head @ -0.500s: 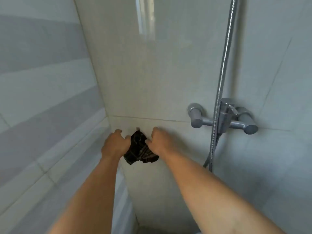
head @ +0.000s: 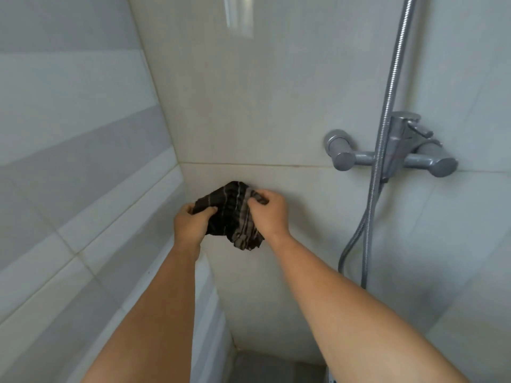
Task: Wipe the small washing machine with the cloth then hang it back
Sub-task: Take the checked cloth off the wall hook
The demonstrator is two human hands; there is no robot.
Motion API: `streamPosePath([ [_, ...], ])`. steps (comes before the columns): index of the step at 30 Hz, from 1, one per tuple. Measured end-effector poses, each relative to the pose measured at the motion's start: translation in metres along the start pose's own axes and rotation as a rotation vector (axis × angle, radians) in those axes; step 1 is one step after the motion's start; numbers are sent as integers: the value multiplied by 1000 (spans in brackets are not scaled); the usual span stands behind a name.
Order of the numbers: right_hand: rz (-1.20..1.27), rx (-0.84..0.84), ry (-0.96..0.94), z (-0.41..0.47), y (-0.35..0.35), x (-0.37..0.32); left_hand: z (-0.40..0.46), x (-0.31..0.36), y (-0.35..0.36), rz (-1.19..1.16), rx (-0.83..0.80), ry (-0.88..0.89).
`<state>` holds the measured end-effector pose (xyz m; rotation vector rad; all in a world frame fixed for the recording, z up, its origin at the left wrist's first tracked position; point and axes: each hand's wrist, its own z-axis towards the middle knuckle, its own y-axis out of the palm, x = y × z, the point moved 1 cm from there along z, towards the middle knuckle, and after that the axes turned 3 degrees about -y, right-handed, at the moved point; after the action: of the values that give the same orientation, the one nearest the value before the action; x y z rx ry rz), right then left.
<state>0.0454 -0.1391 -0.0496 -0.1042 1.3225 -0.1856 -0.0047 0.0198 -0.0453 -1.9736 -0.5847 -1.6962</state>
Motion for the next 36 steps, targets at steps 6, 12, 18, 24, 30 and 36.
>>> streamPosePath([
  [6, 153, -88, 65, -58, -27, 84, -54, -71, 8, -72, -26, 99],
  [12, 559, -75, 615, -179, -81, 248, -138, -261, 45, 179, -226, 102],
  [18, 465, 68, 772, -305, -151, 302, -263, -344, 57, 258, -479, 193],
  [24, 540, 31, 747, -374, -205, 303, -344, -354, 62, 278, -668, 253],
  [30, 744, -56, 717, -412, -240, 294, -391, -342, 61, 35, -813, 29],
  [36, 721, 34, 711, -432, -264, 295, -397, -349, 53, 117, -599, 133],
])
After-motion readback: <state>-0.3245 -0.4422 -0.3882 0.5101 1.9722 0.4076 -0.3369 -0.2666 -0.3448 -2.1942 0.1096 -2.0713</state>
